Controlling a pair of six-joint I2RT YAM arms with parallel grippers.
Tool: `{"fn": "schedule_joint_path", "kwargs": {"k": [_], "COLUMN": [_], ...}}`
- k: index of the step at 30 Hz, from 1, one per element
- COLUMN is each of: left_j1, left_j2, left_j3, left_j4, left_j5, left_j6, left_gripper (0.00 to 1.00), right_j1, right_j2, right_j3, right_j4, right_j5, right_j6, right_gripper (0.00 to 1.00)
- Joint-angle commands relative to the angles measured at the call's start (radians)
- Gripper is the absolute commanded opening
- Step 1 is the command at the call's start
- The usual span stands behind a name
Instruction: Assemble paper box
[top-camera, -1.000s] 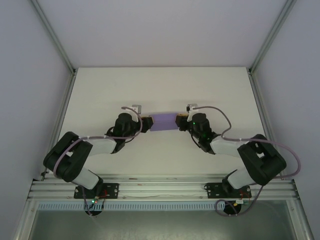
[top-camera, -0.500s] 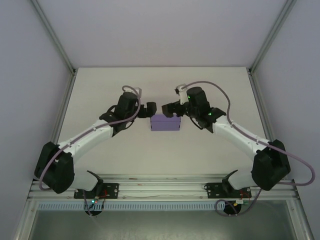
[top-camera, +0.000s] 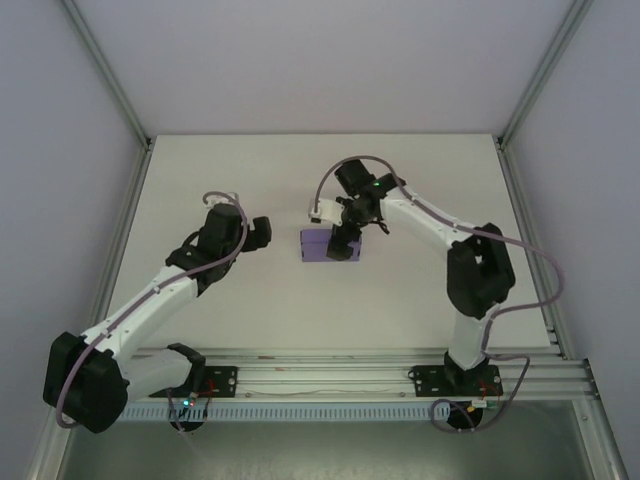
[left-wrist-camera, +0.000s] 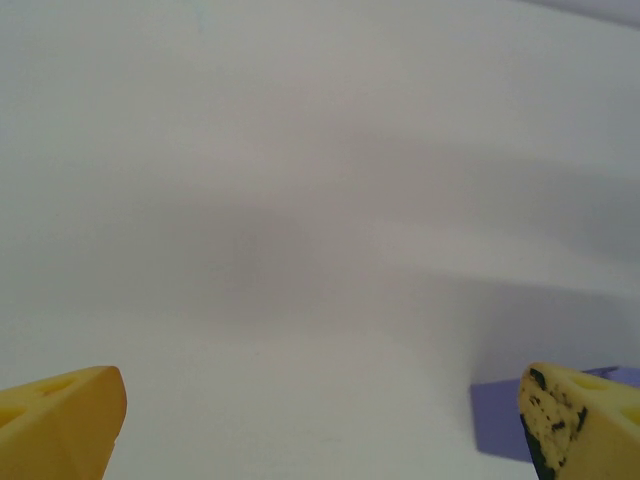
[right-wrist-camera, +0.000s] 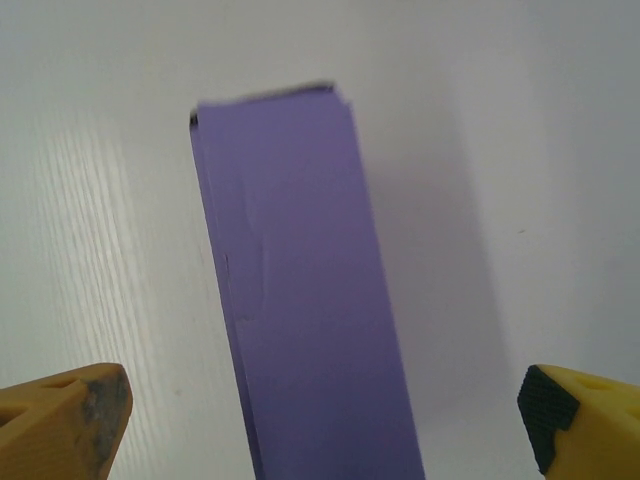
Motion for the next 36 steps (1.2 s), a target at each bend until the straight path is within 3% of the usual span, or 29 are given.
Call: {"fn": "schedule_joint_path", "kwargs": {"k": [1, 9, 15, 17, 24, 28, 30, 32, 36], "left_j1": [0.009, 0.01, 0.009, 0.01, 0.009, 0.01, 0.01, 0.01, 0.01], "left_j2": [-0.031, -0.037, -0.068, -0.078, -0.111, -0.108, -0.105, -0.103, -0.103], "left_j3": [-0.021, -0.023, -0.037, -0.042, -0.049, -0.051, -0.051, -0.049, -0.049], "left_j4": [-0.043, -0.059, -0.059, -0.052, -0.033, -0.028, -0.027, -0.029, -0.023], "left_j5": [-0.063, -0.085, -0.089, -0.09, -0.1, -0.102, -0.102, -0.104, -0.109], "left_j6": [-0.024, -0.029, -0.025, -0.019, -0.008, -0.017, -0.019, -0.018, -0.011], "left_gripper": [1.0, 1.0, 1.0, 1.0, 1.0, 1.0, 1.0, 1.0, 1.0], "right_j1": [0.023, 0.076, 0.095, 0.102, 0.111, 0.112, 0.117, 0.126, 0.147], "right_j2": [0.058, 0.122, 0.11, 0.103, 0.079, 0.085, 0.08, 0.066, 0.0], "right_j3": [0.06, 0.044, 0.021, 0.015, -0.082, -0.153, -0.196, -0.243, -0.316], "right_j4": [-0.113, 0.012, 0.114, 0.131, 0.372, 0.476, 0.507, 0.517, 0.487], "right_j5": [0.133, 0.29, 0.396, 0.448, 0.683, 0.711, 0.715, 0.724, 0.676], "right_j6": [-0.079, -0.06, -0.013, -0.013, -0.057, -0.115, -0.152, -0.179, -0.139], "right_gripper": [0.95, 0.8, 0.51, 0.48, 0.48, 0.49, 0.55, 0.68, 0.84]}}
